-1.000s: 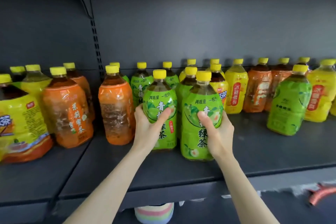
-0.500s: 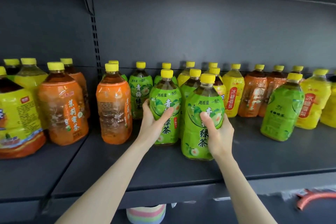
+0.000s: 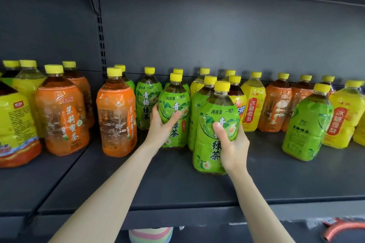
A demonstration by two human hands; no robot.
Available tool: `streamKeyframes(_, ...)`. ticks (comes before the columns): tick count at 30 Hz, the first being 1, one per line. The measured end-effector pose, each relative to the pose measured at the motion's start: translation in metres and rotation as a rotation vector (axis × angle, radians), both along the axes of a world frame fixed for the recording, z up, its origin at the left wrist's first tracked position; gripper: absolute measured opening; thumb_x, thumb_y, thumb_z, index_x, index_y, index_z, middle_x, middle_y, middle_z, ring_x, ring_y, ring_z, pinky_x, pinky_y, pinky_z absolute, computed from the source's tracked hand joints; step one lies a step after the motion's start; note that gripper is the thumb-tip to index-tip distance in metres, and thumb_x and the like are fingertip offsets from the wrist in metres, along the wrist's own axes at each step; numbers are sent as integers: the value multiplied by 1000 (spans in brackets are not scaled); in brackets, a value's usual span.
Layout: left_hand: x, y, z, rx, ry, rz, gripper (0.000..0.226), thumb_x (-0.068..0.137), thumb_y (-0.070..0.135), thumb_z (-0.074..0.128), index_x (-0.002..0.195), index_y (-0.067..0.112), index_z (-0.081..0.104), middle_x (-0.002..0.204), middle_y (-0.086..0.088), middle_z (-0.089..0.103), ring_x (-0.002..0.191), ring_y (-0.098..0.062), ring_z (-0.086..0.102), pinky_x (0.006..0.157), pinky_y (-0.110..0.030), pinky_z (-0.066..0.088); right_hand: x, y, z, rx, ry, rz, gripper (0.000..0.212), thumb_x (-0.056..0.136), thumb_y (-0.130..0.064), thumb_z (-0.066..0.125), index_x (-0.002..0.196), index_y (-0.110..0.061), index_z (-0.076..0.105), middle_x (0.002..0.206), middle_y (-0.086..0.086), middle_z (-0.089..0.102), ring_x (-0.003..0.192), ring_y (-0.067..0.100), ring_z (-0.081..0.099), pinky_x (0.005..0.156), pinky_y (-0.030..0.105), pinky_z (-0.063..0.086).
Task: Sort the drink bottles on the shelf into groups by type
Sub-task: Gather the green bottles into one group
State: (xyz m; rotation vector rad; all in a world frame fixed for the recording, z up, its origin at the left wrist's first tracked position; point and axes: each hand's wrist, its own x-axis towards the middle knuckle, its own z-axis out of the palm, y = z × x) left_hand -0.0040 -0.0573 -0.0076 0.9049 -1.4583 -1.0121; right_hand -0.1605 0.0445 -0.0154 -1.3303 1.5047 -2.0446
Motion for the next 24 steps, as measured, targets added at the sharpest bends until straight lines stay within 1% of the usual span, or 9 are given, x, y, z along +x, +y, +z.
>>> streamKeyframes(1, 0, -3, 0, 18, -27, 9, 106, 59, 73, 67, 144, 33, 19, 143, 1, 36, 134, -19, 34, 111, -46, 32, 0, 0, 0, -1, -2, -2, 72, 59, -67, 63, 113, -20, 62, 96, -18, 70, 89, -7, 64, 78, 17, 47)
streamKeyframes(2, -1, -5, 1, 29, -48, 19, 105, 61, 72, 66, 146, 33, 18, 146, 0, 31, 138, -21, 26, 113, -47, 26, 0, 0, 0, -5, -2, -8, 72, 59, -67, 63, 113, -20, 62, 96, -19, 70, 90, -7, 64, 78, 16, 47)
streamKeyframes(4, -3, -7, 2, 30, -68, 45, 92, 76, 58, 64, 148, 28, 15, 151, -2, 22, 143, -20, 9, 114, -43, 15, 0, -1, -1, -16, -3, -12, 77, 58, -68, 62, 116, -17, 61, 98, -18, 70, 92, -7, 64, 79, 16, 47)
streamKeyframes(7, -6, -13, 1, 18, -98, 53, 85, 85, 47, 60, 150, 25, 10, 155, -3, 14, 144, -16, -1, 114, -42, 11, 0, -2, -2, -18, 0, -17, 74, 59, -67, 62, 114, -18, 62, 95, -20, 70, 91, -7, 65, 79, 15, 47)
streamKeyframes(10, -8, -19, -2, 12, -112, 68, 86, 85, 49, 60, 150, 24, 9, 154, -5, 14, 144, -18, -1, 114, -43, 11, 1, -2, -1, -20, 4, -27, 69, 60, -67, 62, 110, -21, 63, 91, -22, 71, 90, -7, 65, 77, 12, 47)
streamKeyframes(14, -12, -23, -3, -11, -110, 90, 87, 83, 51, 62, 149, 25, 12, 149, -6, 18, 142, -24, 8, 113, -46, 16, 1, -2, 0, -20, 0, -35, 54, 60, -65, 63, 99, -29, 62, 85, -27, 71, 85, -6, 66, 71, 8, 48)
streamKeyframes(19, -12, -22, 0, 4, -99, 65, 98, 71, 63, 61, 149, 26, 14, 147, -5, 22, 141, -24, 12, 113, -47, 20, 0, -3, 0, -34, 6, -38, 56, 60, -65, 63, 100, -25, 62, 84, -23, 71, 84, -8, 66, 70, 6, 47)
streamKeyframes(22, -12, -23, -2, 3, -96, 67, 95, 75, 60, 63, 149, 25, 14, 149, -5, 22, 142, -23, 11, 112, -46, 18, 1, -3, 0, -38, 13, -32, 54, 60, -64, 63, 99, -26, 62, 85, -23, 70, 84, -8, 66, 69, 5, 47)
streamKeyframes(24, -12, -23, -1, 8, -90, 61, 99, 70, 64, 64, 148, 27, 15, 149, -5, 24, 141, -24, 14, 114, -48, 21, 1, -2, 0, -37, 8, -29, 52, 60, -64, 63, 98, -28, 61, 84, -24, 71, 84, -8, 66, 69, 6, 47)
